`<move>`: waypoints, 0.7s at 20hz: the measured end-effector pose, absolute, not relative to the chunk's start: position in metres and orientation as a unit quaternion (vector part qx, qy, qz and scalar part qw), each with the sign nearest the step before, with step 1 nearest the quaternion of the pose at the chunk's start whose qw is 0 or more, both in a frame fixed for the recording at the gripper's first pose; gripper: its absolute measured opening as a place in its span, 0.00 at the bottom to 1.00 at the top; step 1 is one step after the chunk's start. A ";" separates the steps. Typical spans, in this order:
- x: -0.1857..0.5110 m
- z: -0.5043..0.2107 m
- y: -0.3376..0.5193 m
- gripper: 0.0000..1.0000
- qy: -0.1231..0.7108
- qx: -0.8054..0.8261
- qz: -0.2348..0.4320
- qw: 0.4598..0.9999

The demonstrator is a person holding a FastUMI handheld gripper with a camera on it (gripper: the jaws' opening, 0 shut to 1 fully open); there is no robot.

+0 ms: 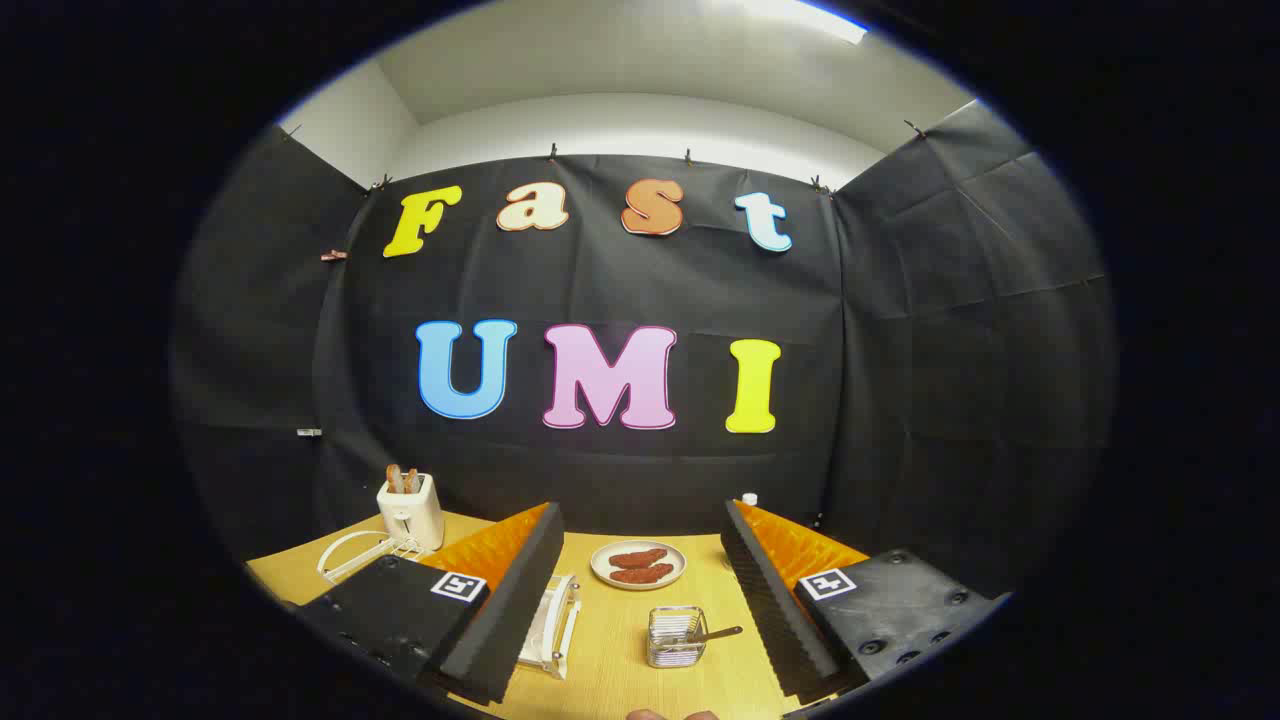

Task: Take the plate from the dish rack, then take the spoon from the basket and place it into the plate.

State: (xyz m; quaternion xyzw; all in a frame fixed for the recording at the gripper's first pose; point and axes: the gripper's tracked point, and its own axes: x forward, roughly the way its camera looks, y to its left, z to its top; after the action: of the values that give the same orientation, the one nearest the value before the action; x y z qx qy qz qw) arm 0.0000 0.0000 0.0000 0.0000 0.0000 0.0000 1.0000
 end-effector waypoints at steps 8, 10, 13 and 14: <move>0.005 -0.010 0.010 0.97 0.010 0.004 -0.003 1.000; 0.006 -0.013 0.012 0.97 0.014 0.002 -0.003 1.000; 0.008 -0.021 0.011 0.97 0.026 -0.002 -0.010 1.000; 0.009 -0.022 0.014 0.97 0.029 0.000 -0.009 1.000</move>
State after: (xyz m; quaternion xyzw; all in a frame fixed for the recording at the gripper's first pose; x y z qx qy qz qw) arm 0.0089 0.0142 -0.0223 0.0004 0.0294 -0.0091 0.9995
